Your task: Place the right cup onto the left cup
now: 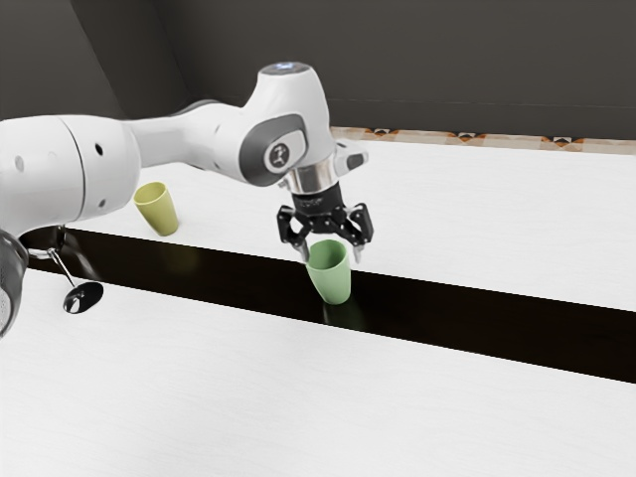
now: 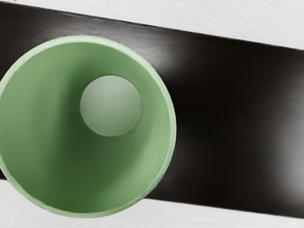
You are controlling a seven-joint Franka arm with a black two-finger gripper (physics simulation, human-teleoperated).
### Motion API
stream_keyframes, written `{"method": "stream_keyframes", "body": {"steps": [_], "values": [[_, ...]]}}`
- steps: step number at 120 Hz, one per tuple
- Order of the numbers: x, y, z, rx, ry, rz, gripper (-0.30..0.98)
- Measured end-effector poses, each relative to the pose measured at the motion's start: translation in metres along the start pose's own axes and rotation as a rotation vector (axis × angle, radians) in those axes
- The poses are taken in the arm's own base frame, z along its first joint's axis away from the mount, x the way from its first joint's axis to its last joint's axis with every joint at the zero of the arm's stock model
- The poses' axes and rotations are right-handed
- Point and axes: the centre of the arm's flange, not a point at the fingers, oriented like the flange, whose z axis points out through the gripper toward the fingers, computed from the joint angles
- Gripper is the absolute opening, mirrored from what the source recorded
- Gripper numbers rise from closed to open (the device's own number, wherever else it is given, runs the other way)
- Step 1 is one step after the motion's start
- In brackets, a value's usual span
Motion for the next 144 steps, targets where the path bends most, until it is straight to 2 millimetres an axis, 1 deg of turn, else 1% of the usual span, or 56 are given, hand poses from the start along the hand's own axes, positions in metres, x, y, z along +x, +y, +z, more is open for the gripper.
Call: {"method": "stream_keyframes", "body": {"steps": [24, 34, 39, 51, 59, 69, 79, 97, 124, 133, 144], "values": [[0.020, 0.008, 0.016, 0.000, 0.047, -0.047, 0.67], [0.023, 0.009, 0.019, 0.001, 0.058, -0.063, 0.62], [0.023, 0.010, 0.019, 0.001, 0.061, -0.071, 0.56], [0.023, 0.010, 0.022, 0.000, 0.063, -0.090, 0.31], [0.023, 0.009, 0.026, 0.002, 0.058, -0.104, 0.18], [0.024, 0.008, 0.033, 0.005, 0.049, -0.120, 0.07], [0.025, 0.006, 0.037, 0.007, 0.043, -0.136, 0.01], [0.025, 0.002, 0.045, 0.012, 0.028, -0.162, -0.06], [0.026, 0.000, 0.054, 0.015, 0.011, -0.194, -0.08], [0.027, -0.003, 0.046, 0.013, 0.014, -0.206, -0.08], [0.029, -0.010, 0.023, 0.013, 0.027, -0.222, -0.08]]}}
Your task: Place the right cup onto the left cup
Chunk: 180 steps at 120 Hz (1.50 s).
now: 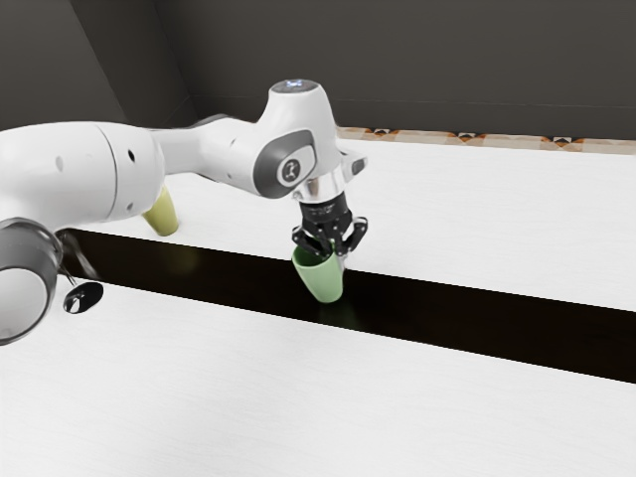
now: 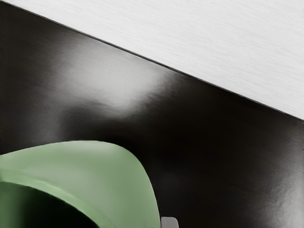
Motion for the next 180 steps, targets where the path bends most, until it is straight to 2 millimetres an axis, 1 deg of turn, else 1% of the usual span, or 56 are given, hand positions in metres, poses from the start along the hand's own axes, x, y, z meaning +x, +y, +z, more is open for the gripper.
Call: {"method": "stream_keyframes", "body": {"steps": [3, 7, 11, 14, 20, 26, 38, 43, 50, 55, 58, 65, 71, 80, 89, 96, 105, 118, 128, 138, 150, 180], "values": [[0.001, -0.003, -0.010, 0.002, 0.009, -0.003, -0.08], [0.006, -0.011, -0.029, 0.006, 0.032, -0.009, -0.08], [0.012, -0.023, -0.049, 0.013, 0.056, -0.020, -0.09], [0.018, -0.036, -0.063, 0.021, 0.073, -0.036, -0.09], [0.032, -0.067, -0.083, 0.040, 0.097, -0.078, -0.09], [0.049, -0.104, -0.100, 0.061, 0.114, -0.131, -0.09], [0.087, -0.175, -0.145, 0.085, 0.159, -0.244, -0.09], [0.106, -0.206, -0.159, 0.094, 0.172, -0.294, -0.09], [0.140, -0.247, -0.165, 0.109, 0.176, -0.360, -0.09], [0.164, -0.272, -0.169, 0.116, 0.180, -0.399, -0.09], [0.177, -0.284, -0.168, 0.120, 0.175, -0.417, -0.09], [0.204, -0.310, -0.147, 0.136, 0.140, -0.447, -0.09], [0.220, -0.326, -0.130, 0.144, 0.110, -0.460, -0.09], [0.235, -0.343, -0.112, 0.148, 0.073, -0.471, -0.09], [0.245, -0.354, -0.108, 0.145, 0.066, -0.474, -0.09], [0.250, -0.353, -0.112, 0.137, 0.072, -0.463, -0.10], [0.251, -0.347, -0.119, 0.126, 0.078, -0.442, -0.10], [0.250, -0.343, -0.121, 0.109, 0.069, -0.423, -0.10], [0.251, -0.342, -0.117, 0.084, 0.056, -0.414, -0.10], [0.255, -0.350, -0.109, 0.059, 0.044, -0.420, -0.10], [0.257, -0.356, -0.107, 0.038, 0.039, -0.423, -0.10], [0.264, -0.355, -0.087, 0.021, 0.024, -0.406, -0.10]]}}
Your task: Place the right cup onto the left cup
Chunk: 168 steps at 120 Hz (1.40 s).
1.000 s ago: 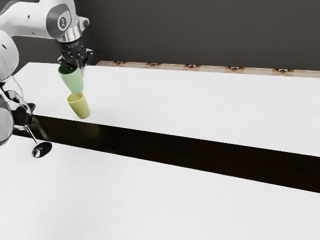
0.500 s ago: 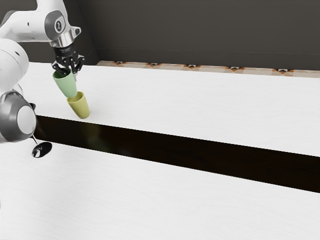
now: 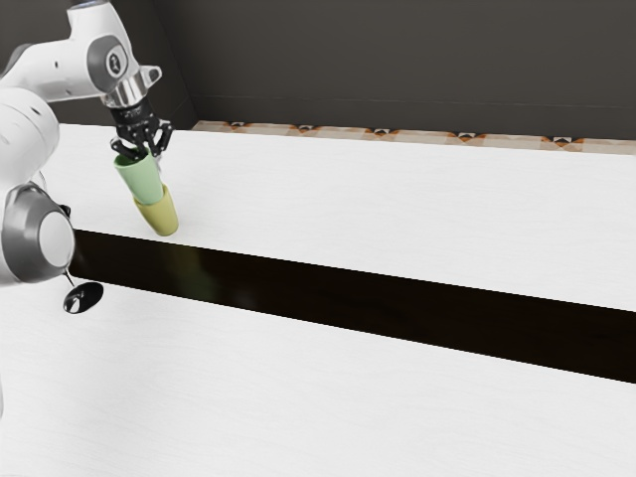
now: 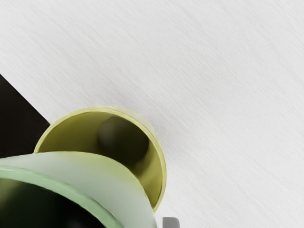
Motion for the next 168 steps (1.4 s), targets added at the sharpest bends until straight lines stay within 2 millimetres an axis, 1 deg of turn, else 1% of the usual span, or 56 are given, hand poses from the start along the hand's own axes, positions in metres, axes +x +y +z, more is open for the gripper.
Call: {"method": "stream_keyframes", "body": {"steps": [9, 37, 49, 81, 83, 98, 105, 114, 125, 129, 134, 143, 147, 152, 156, 161, 165, 168], "values": [[0.001, -0.001, 0.003, -0.001, -0.001, 0.002, -0.10], [0.004, -0.003, -0.001, -0.006, 0.016, 0.009, -0.10], [0.009, -0.008, -0.002, 0.002, 0.035, 0.001, -0.10], [0.016, -0.006, 0.008, -0.007, 0.066, 0.005, -0.10], [0.016, -0.005, 0.009, -0.008, 0.067, 0.006, -0.08], [0.017, -0.003, 0.008, -0.020, 0.076, 0.007, 0.21], [0.017, -0.002, 0.008, -0.023, 0.080, 0.008, 0.32], [0.017, -0.002, 0.007, -0.025, 0.084, 0.007, 0.42], [0.017, -0.003, 0.001, -0.028, 0.092, 0.005, 0.51], [0.015, -0.005, -0.006, -0.030, 0.099, 0.005, 0.53], [0.012, -0.005, -0.021, -0.035, 0.114, 0.008, 0.56], [-0.003, -0.006, -0.063, -0.055, 0.153, 0.019, 0.59], [-0.013, -0.005, -0.086, -0.066, 0.172, 0.028, 0.60], [-0.033, -0.001, -0.117, -0.085, 0.186, 0.051, 0.62], [-0.050, 0.003, -0.134, -0.089, 0.187, 0.081, 0.62], [-0.076, 0.012, -0.150, -0.084, 0.182, 0.144, 0.63], [-0.100, 0.024, -0.161, -0.079, 0.180, 0.219, 0.64], [-0.121, 0.033, -0.166, -0.071, 0.171, 0.279, 0.64]]}}
